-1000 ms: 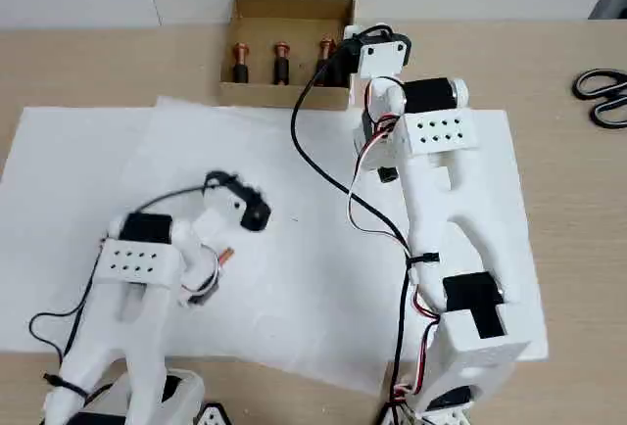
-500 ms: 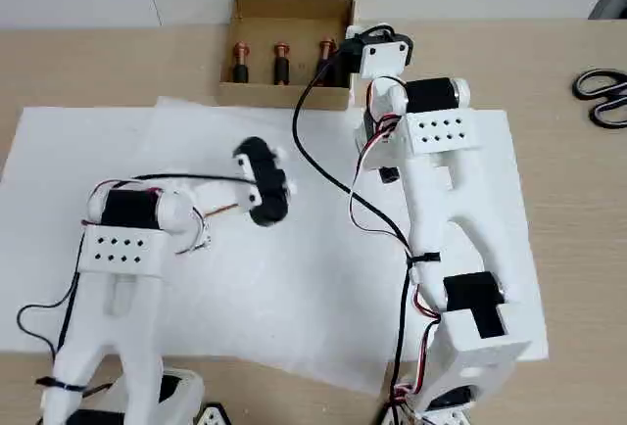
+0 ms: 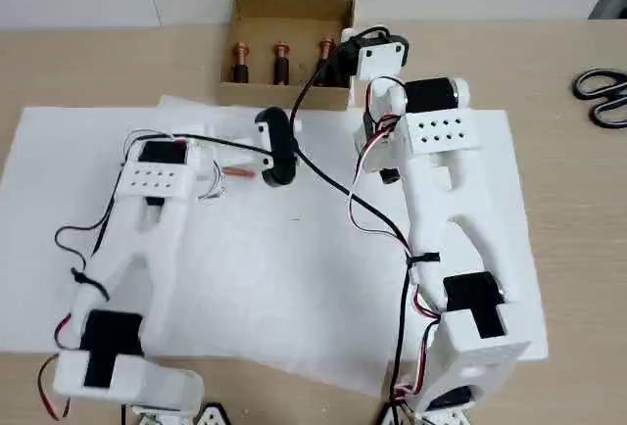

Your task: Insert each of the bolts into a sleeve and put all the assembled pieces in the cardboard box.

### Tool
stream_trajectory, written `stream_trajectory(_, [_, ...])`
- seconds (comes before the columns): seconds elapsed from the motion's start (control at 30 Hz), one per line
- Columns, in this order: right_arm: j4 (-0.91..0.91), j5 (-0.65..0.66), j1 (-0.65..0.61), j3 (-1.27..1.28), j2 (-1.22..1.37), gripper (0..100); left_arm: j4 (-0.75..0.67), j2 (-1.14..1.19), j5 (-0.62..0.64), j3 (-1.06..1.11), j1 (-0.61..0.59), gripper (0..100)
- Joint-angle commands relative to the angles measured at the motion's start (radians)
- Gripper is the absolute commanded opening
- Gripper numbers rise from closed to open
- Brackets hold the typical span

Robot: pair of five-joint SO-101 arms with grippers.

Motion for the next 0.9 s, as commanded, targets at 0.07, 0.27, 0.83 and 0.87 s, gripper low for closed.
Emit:
stream_trajectory(0.07, [-0.004, 0.011, 0.01, -0.054, -0.071, 0.4, 0.037, 0.009, 0.029, -0.082, -0.005, 13])
stream_trajectory(0.27, [-0.005, 0.011, 0.01, -0.055, -0.073, 0.4, 0.037, -0.081, 0.394, -0.084, -0.006, 14])
stream_trajectory(0.83, [0.085, 0.003, 0.045, -0.153, -0.073, 0.4, -0.146, -0.072, 1.84, -0.03, -0.028, 8])
stream_trajectory(0.87, [0.088, 0.003, 0.045, -0.153, -0.073, 0.4, -0.153, -0.041, 1.909, -0.045, -0.028, 8])
